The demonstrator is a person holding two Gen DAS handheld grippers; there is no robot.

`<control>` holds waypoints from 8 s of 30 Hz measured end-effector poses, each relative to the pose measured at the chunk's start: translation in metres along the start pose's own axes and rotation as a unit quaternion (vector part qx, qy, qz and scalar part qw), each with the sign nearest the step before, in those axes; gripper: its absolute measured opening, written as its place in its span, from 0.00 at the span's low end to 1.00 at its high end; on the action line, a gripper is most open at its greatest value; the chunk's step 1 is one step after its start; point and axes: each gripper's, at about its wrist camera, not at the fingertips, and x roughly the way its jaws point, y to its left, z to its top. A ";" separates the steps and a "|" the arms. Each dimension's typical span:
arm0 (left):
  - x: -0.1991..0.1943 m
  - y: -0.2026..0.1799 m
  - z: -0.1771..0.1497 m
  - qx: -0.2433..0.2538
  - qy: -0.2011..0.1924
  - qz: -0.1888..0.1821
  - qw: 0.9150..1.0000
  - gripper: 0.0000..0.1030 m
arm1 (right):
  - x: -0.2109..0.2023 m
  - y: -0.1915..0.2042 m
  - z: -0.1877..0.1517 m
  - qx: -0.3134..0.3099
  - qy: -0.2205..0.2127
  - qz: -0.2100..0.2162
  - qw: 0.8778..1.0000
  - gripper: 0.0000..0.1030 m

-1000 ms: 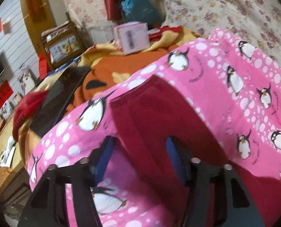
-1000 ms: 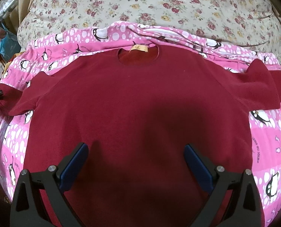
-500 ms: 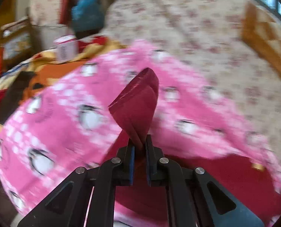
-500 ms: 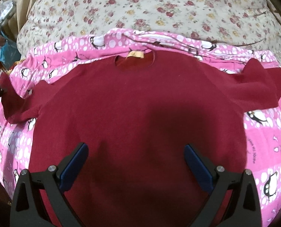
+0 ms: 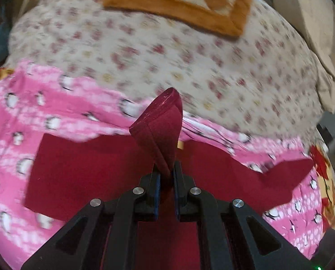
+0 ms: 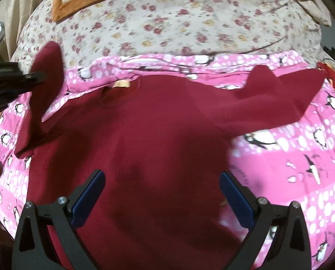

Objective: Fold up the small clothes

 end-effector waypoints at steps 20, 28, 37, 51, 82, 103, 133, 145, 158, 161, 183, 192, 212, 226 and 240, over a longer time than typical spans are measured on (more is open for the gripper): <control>-0.028 0.037 -0.027 0.050 0.065 -0.070 0.994 0.31 | 0.000 -0.033 0.027 0.034 -0.019 0.060 0.997 1.00; -0.061 0.149 -0.038 -0.040 -0.004 0.103 0.994 0.31 | 0.088 0.018 0.071 -0.049 0.044 0.040 0.997 0.58; -0.053 0.183 -0.038 -0.084 -0.002 0.113 0.990 0.31 | 0.065 0.024 0.088 -0.084 -0.030 0.003 0.996 0.05; 0.004 0.140 -0.033 -0.030 0.045 0.129 0.990 0.31 | 0.097 -0.018 0.096 -0.053 -0.026 -0.097 0.993 0.05; 0.027 0.139 -0.038 -0.015 0.069 0.140 0.988 0.31 | 0.103 0.009 0.066 -0.076 0.021 -0.038 0.996 0.47; -0.004 0.128 -0.038 -0.031 0.043 0.074 0.996 0.31 | 0.022 -0.057 0.013 -0.021 0.029 0.001 0.999 0.61; 0.021 0.105 -0.035 -0.011 0.045 0.049 0.998 0.31 | 0.034 -0.327 0.121 0.218 -0.106 -0.100 0.965 0.14; 0.007 0.113 -0.030 -0.039 0.027 0.038 0.998 0.31 | -0.068 -0.233 0.133 0.087 -0.155 0.020 0.984 0.06; -0.001 0.124 -0.029 -0.059 0.022 0.036 0.997 0.31 | -0.007 0.006 0.094 -0.076 -0.043 0.200 0.976 0.06; -0.002 0.126 -0.028 -0.064 0.022 0.030 0.997 0.31 | 0.025 0.051 0.070 -0.104 -0.001 0.216 0.971 0.06; 0.010 0.066 -0.051 -0.005 0.102 -0.064 0.993 0.31 | -0.012 -0.065 0.027 -0.010 0.039 0.153 0.987 0.66; 0.026 0.042 -0.060 -0.007 0.108 -0.047 0.993 0.00 | -0.006 -0.100 0.014 0.039 0.042 0.152 0.987 0.66; 0.013 0.121 -0.028 -0.095 0.060 0.030 0.993 0.00 | 0.061 -0.095 0.065 0.053 0.054 0.077 0.994 0.29; 0.023 0.129 -0.031 -0.109 0.083 0.035 0.990 0.00 | 0.049 -0.103 0.087 0.062 0.009 0.061 0.996 0.67; 0.037 0.123 -0.035 -0.086 0.102 0.054 0.990 0.00 | 0.119 -0.103 0.094 0.008 0.033 -0.031 0.999 0.14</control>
